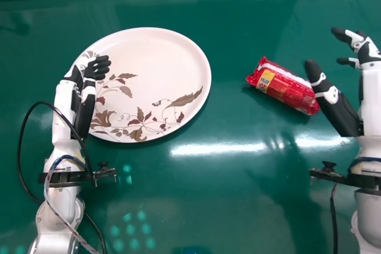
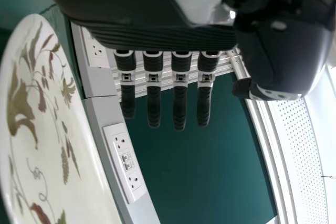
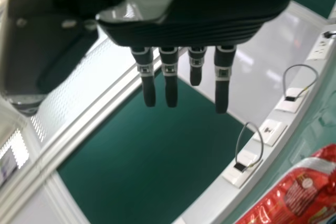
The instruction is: Pick up biscuit and place it in the plate
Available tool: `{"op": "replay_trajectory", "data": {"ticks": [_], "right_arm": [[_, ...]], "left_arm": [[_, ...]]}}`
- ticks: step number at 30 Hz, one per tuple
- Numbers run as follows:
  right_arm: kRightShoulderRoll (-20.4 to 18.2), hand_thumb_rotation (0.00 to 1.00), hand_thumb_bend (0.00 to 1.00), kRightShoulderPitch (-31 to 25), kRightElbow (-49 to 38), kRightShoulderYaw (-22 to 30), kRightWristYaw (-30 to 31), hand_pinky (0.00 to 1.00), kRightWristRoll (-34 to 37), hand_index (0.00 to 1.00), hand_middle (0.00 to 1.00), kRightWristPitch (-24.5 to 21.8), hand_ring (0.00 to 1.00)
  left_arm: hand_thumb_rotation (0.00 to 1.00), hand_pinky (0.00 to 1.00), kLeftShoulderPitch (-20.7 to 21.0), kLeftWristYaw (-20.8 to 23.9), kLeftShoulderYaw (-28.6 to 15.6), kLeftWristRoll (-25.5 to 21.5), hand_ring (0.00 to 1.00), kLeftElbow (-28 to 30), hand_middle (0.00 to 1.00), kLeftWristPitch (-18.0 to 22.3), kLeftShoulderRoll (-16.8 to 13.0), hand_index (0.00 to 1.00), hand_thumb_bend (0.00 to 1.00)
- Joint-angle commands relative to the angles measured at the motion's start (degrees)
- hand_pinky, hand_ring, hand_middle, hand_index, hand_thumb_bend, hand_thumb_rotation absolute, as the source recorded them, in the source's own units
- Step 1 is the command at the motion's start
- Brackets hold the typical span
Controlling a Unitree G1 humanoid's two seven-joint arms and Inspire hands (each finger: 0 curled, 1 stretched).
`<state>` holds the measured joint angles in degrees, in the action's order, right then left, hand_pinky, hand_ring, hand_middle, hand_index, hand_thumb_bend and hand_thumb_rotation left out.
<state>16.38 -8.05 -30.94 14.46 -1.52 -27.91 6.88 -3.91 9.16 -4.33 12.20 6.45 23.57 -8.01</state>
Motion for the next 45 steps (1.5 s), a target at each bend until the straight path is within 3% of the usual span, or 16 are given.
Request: {"op": "replay_trajectory", "data": {"ticks": [1,5,11,16,19,22,24,26,31,32,40,45], "right_arm": [[2.51,0.45,1.00,0.36,-1.40,1.06,2.25,0.69,-0.30,0.89,0.89,-1.15,0.84],[6.45,0.51,1.00,1.64,-0.74,2.02,5.14,0.67,-0.29,0.90,0.89,-1.31,0.82],[10.77,0.50,1.00,3.71,0.20,2.46,10.71,0.67,2.39,0.93,0.93,-3.28,0.86],[15.80,0.53,1.00,5.15,1.25,2.58,14.42,0.73,1.10,0.94,0.96,-3.29,0.89],[19.18,0.57,1.00,6.14,-0.02,2.30,19.17,0.74,0.52,0.94,0.95,-6.76,0.89],[21.66,0.52,1.00,7.26,-0.90,1.91,23.32,0.74,0.87,0.94,0.95,-9.33,0.89],[22.88,0.51,1.00,7.80,-1.06,1.44,25.12,0.71,0.30,0.93,0.93,-10.25,0.86],[24.42,0.52,1.00,8.24,-1.04,0.63,26.97,0.63,-0.79,0.92,0.93,-11.03,0.76],[27.34,0.55,1.00,9.73,-0.55,-1.78,29.77,0.68,-4.54,0.91,0.93,-12.08,0.82],[27.95,0.58,1.00,10.04,-0.31,-2.23,30.18,0.64,-5.29,0.90,0.92,-12.12,0.80],[33.00,0.68,1.00,13.27,2.26,-5.64,34.47,0.62,-8.43,0.90,0.92,-10.98,0.78],[33.57,0.63,1.00,16.07,4.99,-8.41,37.69,0.68,-7.95,0.93,0.95,-11.98,0.84]], "left_arm": [[0.06,0.72,-1.94,0.03,-0.84,0.13,0.72,-0.85,0.73,0.06,-0.18,0.73,0.27],[0.09,0.72,-1.92,-0.09,-0.98,-0.11,0.72,-1.26,0.73,0.47,-0.29,0.73,0.27],[0.08,0.73,-2.08,-0.83,-1.18,-1.00,0.73,-0.61,0.74,-0.25,-0.01,0.74,0.28],[0.09,0.73,-2.00,-1.03,-1.42,-0.98,0.73,-0.52,0.74,-0.79,-0.19,0.74,0.29],[0.10,0.74,-2.00,-1.16,-1.49,-0.96,0.73,-0.31,0.74,-1.23,-0.21,0.74,0.30],[0.08,0.74,-1.89,-1.41,-1.46,-1.25,0.73,-0.31,0.74,-1.23,-0.24,0.74,0.29],[0.05,0.74,-1.82,-1.50,-1.44,-1.29,0.74,-0.27,0.74,-1.26,-0.21,0.74,0.29],[0.04,0.74,-1.79,-1.58,-1.48,-1.29,0.74,-0.27,0.74,-1.22,-0.22,0.75,0.29],[0.07,0.75,-1.92,-1.64,-1.62,-1.61,0.74,0.18,0.74,-1.80,0.09,0.75,0.30],[0.07,0.75,-1.94,-1.56,-1.66,-1.54,0.74,0.21,0.74,-1.80,0.10,0.75,0.30],[0.10,0.76,-1.97,-1.50,-1.69,-1.65,0.74,0.42,0.74,-2.05,0.23,0.74,0.31],[0.10,0.76,-1.75,-1.29,-1.67,-1.34,0.74,0.09,0.74,-1.70,0.11,0.75,0.31]]}}
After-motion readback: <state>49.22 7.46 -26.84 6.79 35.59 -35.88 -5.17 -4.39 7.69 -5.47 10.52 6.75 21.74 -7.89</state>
